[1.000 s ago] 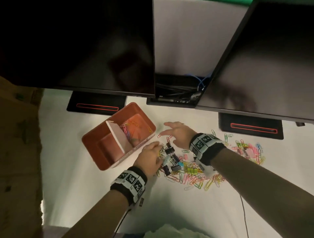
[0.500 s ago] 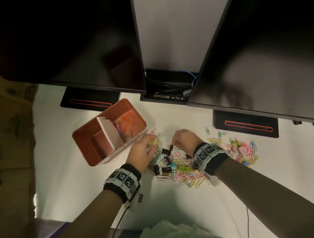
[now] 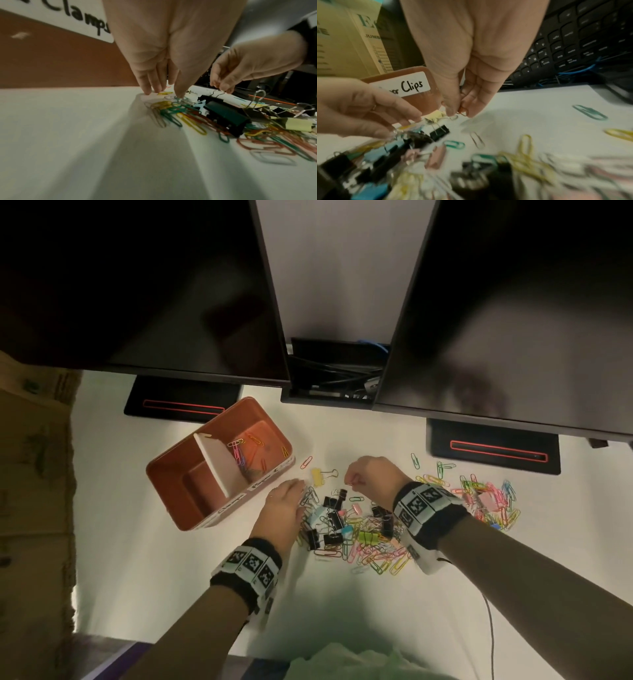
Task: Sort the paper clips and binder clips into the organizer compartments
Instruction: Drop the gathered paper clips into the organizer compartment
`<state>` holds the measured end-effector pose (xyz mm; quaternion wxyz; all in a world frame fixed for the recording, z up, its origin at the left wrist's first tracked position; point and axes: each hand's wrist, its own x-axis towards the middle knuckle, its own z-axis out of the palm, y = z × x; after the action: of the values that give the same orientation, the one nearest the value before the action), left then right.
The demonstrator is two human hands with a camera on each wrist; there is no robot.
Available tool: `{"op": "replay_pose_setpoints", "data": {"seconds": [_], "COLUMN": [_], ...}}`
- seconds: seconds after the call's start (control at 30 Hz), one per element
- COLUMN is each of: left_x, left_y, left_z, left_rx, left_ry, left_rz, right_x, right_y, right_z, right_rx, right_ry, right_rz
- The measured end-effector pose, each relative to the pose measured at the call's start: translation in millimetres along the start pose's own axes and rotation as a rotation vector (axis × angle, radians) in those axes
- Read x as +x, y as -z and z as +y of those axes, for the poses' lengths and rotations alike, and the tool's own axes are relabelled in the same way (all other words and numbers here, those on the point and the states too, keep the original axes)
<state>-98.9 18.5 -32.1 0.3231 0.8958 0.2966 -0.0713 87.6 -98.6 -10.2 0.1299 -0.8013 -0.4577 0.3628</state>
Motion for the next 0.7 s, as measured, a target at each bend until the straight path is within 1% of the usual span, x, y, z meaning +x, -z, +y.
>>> {"op": "replay_pose_setpoints", "data": {"seconds": [0.1,0.17,0.23,0.27,0.33,0.37,0.43,0.57,0.63,0.7], "left_x": [2.6,6.5,10.3,12.4,16.1,17.5,19.7,21.5,19.7,14.8], "left_y": [-4.6,-7.0,-7.3,-6.9,-5.3,-4.2,-1.7,1.3,3.6,8.3], "left_z": [-1.9,-1.5,-1.1,-1.8,-3.0,-2.9,-2.6,-1.9,0.1,2.4], "left_rx": [-0.002,-0.022,-0.043,-0.041,-0.035,-0.035,-0.027,-0.037,-0.082,-0.123], "left_ry": [-0.009,-0.025,-0.017,-0.002,0.031,0.043,0.062,0.089,0.088,0.068], "left_rz": [0.044,0.069,0.086,0.084,0.064,0.052,0.034,0.001,0.016,0.047], "right_x": [8.3,15.5,26.1,31.5,37.7,37.8,31.4,17.4,18.8,23.5], "right_y": [2.2,0.2,-5.3,-7.2,-7.6,-6.1,-2.1,3.8,4.1,3.8], "right_z": [-20.5,-35.4,-42.7,-42.7,-36.5,-31.3,-19.4,-0.6,-1.9,-11.1], "right_rx": [0.033,0.042,0.009,-0.018,-0.075,-0.108,-0.147,-0.151,-0.136,-0.089], "right_ry": [0.116,0.184,0.211,0.195,0.11,0.077,0.039,-0.035,-0.029,0.02], "right_rz": [0.039,0.014,-0.038,-0.069,-0.128,-0.133,-0.098,-0.013,0.019,0.046]}}
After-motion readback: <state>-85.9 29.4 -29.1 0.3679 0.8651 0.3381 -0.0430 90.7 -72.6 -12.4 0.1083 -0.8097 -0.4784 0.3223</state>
